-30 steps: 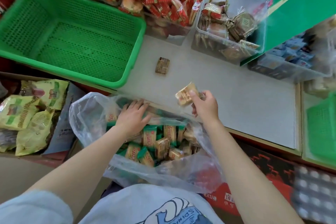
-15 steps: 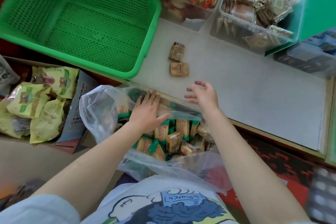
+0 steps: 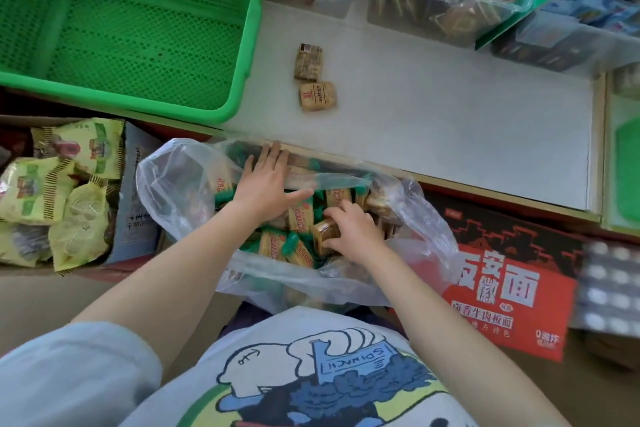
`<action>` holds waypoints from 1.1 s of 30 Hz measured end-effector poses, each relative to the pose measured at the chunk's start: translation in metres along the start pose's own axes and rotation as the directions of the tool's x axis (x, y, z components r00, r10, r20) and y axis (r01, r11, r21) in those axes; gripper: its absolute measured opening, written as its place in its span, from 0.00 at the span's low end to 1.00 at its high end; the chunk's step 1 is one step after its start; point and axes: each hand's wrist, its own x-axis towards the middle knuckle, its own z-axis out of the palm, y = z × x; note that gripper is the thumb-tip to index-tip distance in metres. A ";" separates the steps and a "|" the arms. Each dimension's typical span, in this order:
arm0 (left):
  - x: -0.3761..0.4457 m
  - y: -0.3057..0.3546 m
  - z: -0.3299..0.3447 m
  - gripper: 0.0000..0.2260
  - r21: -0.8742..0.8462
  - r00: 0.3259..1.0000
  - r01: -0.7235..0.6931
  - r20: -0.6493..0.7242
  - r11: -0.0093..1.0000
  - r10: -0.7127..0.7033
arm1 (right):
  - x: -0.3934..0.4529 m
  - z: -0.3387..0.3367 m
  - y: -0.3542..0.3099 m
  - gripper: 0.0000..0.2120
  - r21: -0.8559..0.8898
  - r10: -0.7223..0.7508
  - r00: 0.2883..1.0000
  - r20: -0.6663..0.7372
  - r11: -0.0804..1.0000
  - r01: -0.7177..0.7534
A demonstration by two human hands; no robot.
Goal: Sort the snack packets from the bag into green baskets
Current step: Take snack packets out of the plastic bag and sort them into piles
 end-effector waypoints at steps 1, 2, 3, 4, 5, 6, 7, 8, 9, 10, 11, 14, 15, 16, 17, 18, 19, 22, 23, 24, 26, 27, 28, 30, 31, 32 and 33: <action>0.000 0.000 -0.001 0.47 -0.005 1.000 0.001 0.002 1.000 -0.001 | 0.002 -0.001 0.001 0.28 -0.015 0.015 1.000 0.010 1.000 -0.015; 0.000 0.000 -0.001 0.47 -0.013 1.000 0.003 0.008 1.000 -0.003 | 0.003 -0.001 0.003 0.28 -0.009 0.032 0.999 0.020 0.999 -0.031; 0.000 -0.001 -0.002 0.48 -0.021 1.000 0.006 0.016 1.000 -0.006 | 0.002 -0.002 0.005 0.27 0.033 0.048 0.999 0.020 0.998 -0.048; 0.001 -0.001 -0.003 0.48 -0.028 1.000 0.010 0.024 1.000 -0.009 | 0.000 -0.004 0.008 0.26 0.111 0.071 0.997 0.016 0.991 -0.073; 0.001 -0.002 -0.003 0.47 -0.031 1.000 0.011 0.029 0.999 -0.010 | -0.004 -0.007 0.010 0.23 0.217 0.094 0.996 0.004 0.972 -0.093; 0.002 -0.003 -0.003 0.46 -0.034 0.999 0.009 0.031 0.999 -0.008 | -0.010 -0.012 0.012 0.20 0.334 0.119 0.993 -0.002 0.936 -0.111; 0.003 -0.004 -0.003 0.44 -0.036 1.000 0.006 0.031 0.999 -0.004 | -0.016 -0.017 0.013 0.17 0.452 0.141 0.990 -0.009 0.883 -0.122; 0.003 -0.005 -0.002 0.42 -0.039 1.000 0.003 0.030 0.999 -0.002 | -0.021 -0.023 0.014 0.15 0.560 0.165 0.986 -0.014 0.819 -0.129; 0.003 -0.005 -0.001 0.41 -0.043 1.000 0.004 0.029 0.999 -0.003 | -0.026 -0.031 0.014 0.14 0.650 0.194 0.981 -0.027 0.749 -0.131; 0.003 -0.005 -0.001 0.40 -0.044 1.000 0.005 0.031 0.999 -0.004 | -0.028 -0.039 0.015 0.14 0.715 0.232 0.972 -0.047 0.687 -0.129; 0.003 -0.004 -0.002 0.40 -0.047 0.999 0.007 0.034 0.999 -0.005 | -0.028 -0.048 0.014 0.14 0.764 0.276 0.958 -0.072 0.633 -0.125; 0.001 -0.004 -0.003 0.39 -0.054 0.999 0.010 0.035 0.998 -0.008 | -0.009 -0.074 0.010 0.18 0.844 0.411 0.900 -0.143 0.526 -0.106; 0.001 -0.004 -0.004 0.39 -0.056 0.999 0.009 0.036 0.998 -0.007 | 0.002 -0.082 0.008 0.19 0.842 0.433 0.886 -0.166 0.530 -0.101; 0.000 -0.004 -0.005 0.39 -0.056 0.999 0.007 0.041 0.998 -0.005 | 0.015 -0.091 0.006 0.20 0.834 0.451 0.873 -0.184 0.542 -0.104; 0.000 -0.004 -0.004 0.39 -0.053 0.999 0.006 0.045 0.999 -0.004 | 0.028 -0.100 0.002 0.20 0.834 0.465 0.864 -0.193 0.542 -0.106; -0.001 -0.004 -0.005 0.39 -0.048 0.999 0.005 0.046 0.999 -0.003 | 0.044 -0.108 -0.003 0.19 0.847 0.468 0.862 -0.193 0.523 -0.094; 0.000 -0.005 -0.005 0.38 -0.043 0.999 0.005 0.049 0.999 -0.003 | 0.059 -0.116 -0.008 0.18 0.875 0.462 0.868 -0.181 0.479 -0.073; 0.002 -0.005 -0.006 0.39 -0.031 0.998 0.005 0.066 0.999 -0.003 | 0.093 -0.132 -0.024 0.12 0.944 0.401 0.907 -0.130 0.331 -0.011; 0.002 -0.004 -0.005 0.39 -0.029 0.998 0.005 0.066 1.000 -0.003 | 0.100 -0.132 -0.026 0.13 0.949 0.386 0.916 -0.111 0.315 -0.018; 0.002 -0.003 -0.005 0.40 -0.031 0.998 0.005 0.064 0.999 -0.003 | 0.104 -0.130 -0.027 0.15 0.945 0.379 0.921 -0.091 0.325 -0.040; 0.002 -0.003 -0.003 0.40 -0.039 0.998 0.004 0.057 0.999 -0.002 | 0.099 -0.127 -0.028 0.17 0.904 0.379 0.921 -0.093 0.420 -0.082; 0.001 -0.003 -0.002 0.41 -0.040 0.999 0.005 0.052 0.999 -0.003 | 0.092 -0.125 -0.028 0.16 0.872 0.374 0.920 -0.120 0.482 -0.082; 0.000 -0.003 -0.001 0.41 -0.038 0.999 0.007 0.047 0.999 -0.005 | 0.081 -0.122 -0.028 0.15 0.840 0.358 0.921 -0.154 0.538 -0.069; 0.000 -0.003 -0.001 0.42 -0.034 0.999 0.005 0.042 0.999 -0.003 | 0.050 -0.115 -0.029 0.12 0.783 0.287 0.938 -0.194 0.621 -0.028; 0.000 -0.002 -0.002 0.42 -0.030 0.999 0.002 0.044 1.000 0.000 | 0.032 -0.109 -0.028 0.10 0.751 0.242 0.952 -0.189 0.660 -0.018; 0.000 -0.002 -0.001 0.42 -0.024 0.999 -0.002 0.047 1.000 0.003 | 0.016 -0.099 -0.024 0.09 0.713 0.199 0.966 -0.166 0.700 -0.022; -0.001 -0.003 0.000 0.42 -0.016 0.999 -0.006 0.047 1.000 0.007 | 0.001 -0.088 -0.019 0.08 0.671 0.171 0.977 -0.130 0.740 -0.040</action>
